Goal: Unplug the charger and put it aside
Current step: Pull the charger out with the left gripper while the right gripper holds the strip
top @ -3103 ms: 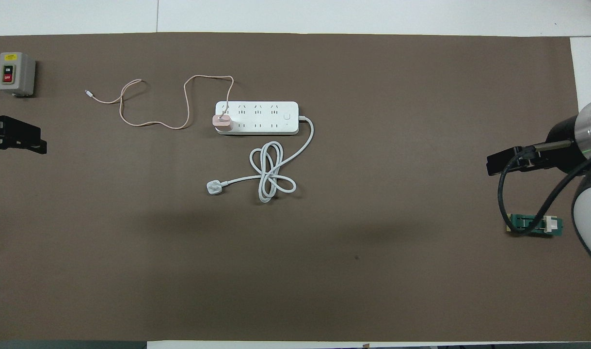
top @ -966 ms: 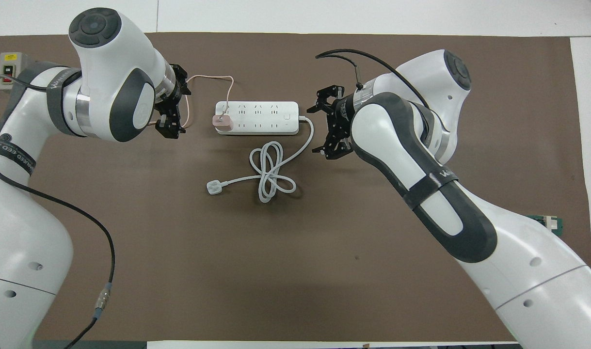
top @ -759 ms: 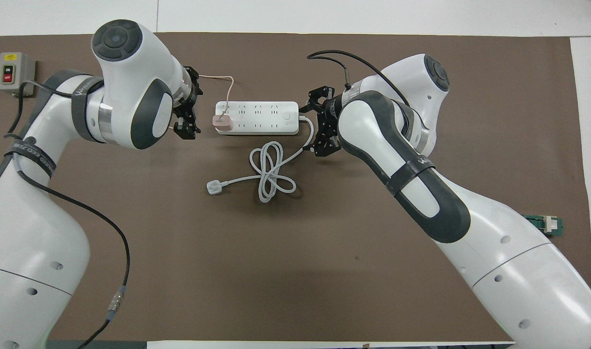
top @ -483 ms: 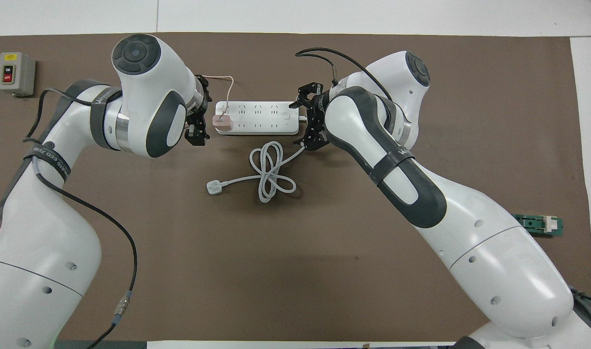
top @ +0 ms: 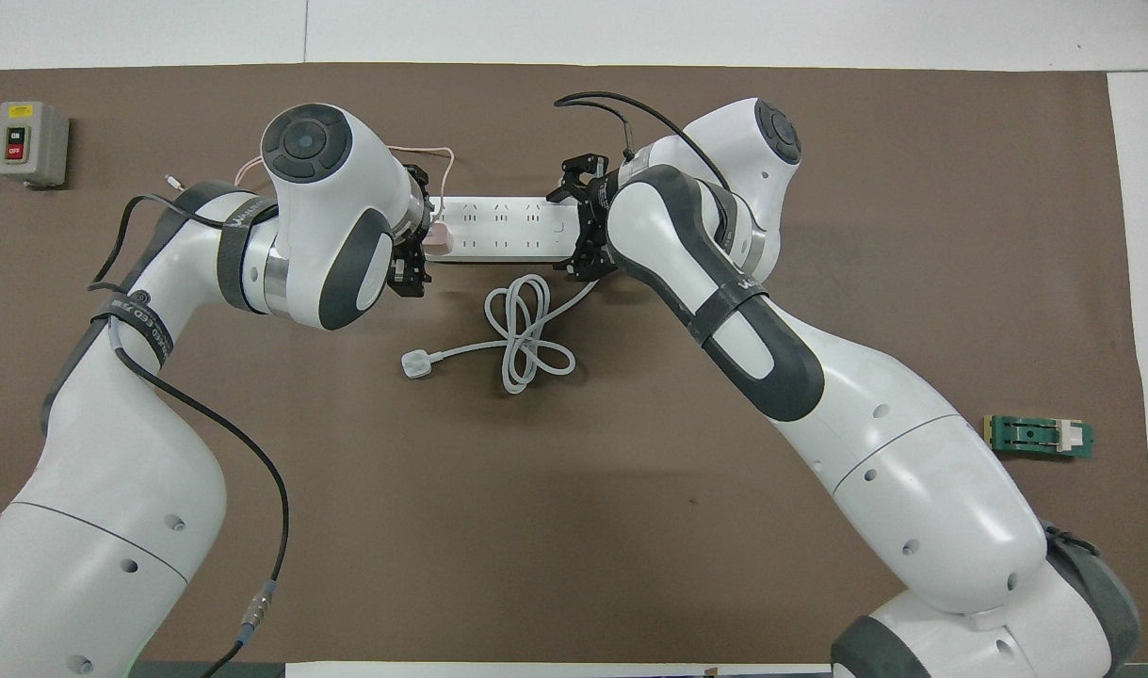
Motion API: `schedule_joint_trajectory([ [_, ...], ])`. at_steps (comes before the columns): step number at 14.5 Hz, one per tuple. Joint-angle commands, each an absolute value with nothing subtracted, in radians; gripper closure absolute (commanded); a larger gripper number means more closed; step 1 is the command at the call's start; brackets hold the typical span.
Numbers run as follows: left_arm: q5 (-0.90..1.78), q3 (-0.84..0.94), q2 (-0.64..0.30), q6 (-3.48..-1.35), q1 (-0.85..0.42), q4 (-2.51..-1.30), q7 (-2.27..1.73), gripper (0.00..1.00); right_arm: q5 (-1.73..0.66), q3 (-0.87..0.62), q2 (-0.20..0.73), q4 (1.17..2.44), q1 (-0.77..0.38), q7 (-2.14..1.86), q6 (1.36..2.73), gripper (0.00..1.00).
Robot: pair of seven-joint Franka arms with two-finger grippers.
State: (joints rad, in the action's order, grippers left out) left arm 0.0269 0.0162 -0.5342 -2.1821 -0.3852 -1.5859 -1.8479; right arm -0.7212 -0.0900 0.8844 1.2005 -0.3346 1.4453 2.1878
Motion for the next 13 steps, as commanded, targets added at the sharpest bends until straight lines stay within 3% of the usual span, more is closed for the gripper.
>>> schedule_joint_trajectory([
  [1, 0.037, 0.002, -0.502, -2.201, -0.394, -1.623, -1.861, 0.04, -0.692, -0.08, 0.942, 1.126, -0.348, 1.466, 2.192, 0.0],
  [2, 0.037, 0.002, -0.502, -2.203, -0.396, -1.624, -1.861, 0.17, -0.674, -0.08, 0.946, 1.106, -0.348, 1.468, 2.186, 0.0],
  [3, 0.037, 0.002, -0.502, -2.204, -0.396, -1.626, -1.861, 0.39, -0.664, -0.08, 0.956, 1.1, -0.348, 1.467, 2.187, 0.0],
  [4, 0.037, 0.002, -0.502, -2.204, -0.396, -1.628, -1.861, 0.83, -0.664, -0.081, 0.957, 1.1, -0.348, 1.466, 2.195, 0.0],
  [5, 0.035, 0.002, -0.502, -2.207, -0.396, -1.631, -1.861, 1.0, -0.664, -0.081, 0.959, 1.1, -0.348, 1.466, 2.2, 0.0],
  [8, 0.037, 0.002, -0.503, -2.209, -0.396, -1.626, -1.861, 1.0, -0.664, -0.083, 0.968, 1.104, -0.351, 1.463, 2.206, 0.0],
  [9, 0.037, 0.002, -0.503, -2.209, -0.396, -1.623, -1.861, 1.0, -0.664, -0.083, 0.968, 1.104, -0.35, 1.462, 2.207, 0.11],
  [10, 0.038, 0.002, -0.505, -2.209, -0.394, -1.62, -1.861, 1.0, -0.666, -0.084, 0.968, 1.109, -0.35, 1.462, 2.224, 0.37],
  [11, 0.04, 0.002, -0.505, -2.209, -0.394, -1.618, -1.861, 1.0, -0.667, -0.084, 0.968, 1.114, -0.35, 1.462, 2.238, 0.49],
  [13, 0.04, 0.002, -0.506, -2.189, -0.387, -1.588, -1.856, 1.0, -0.667, -0.084, 0.966, 1.123, -0.353, 1.462, 2.259, 0.49],
])
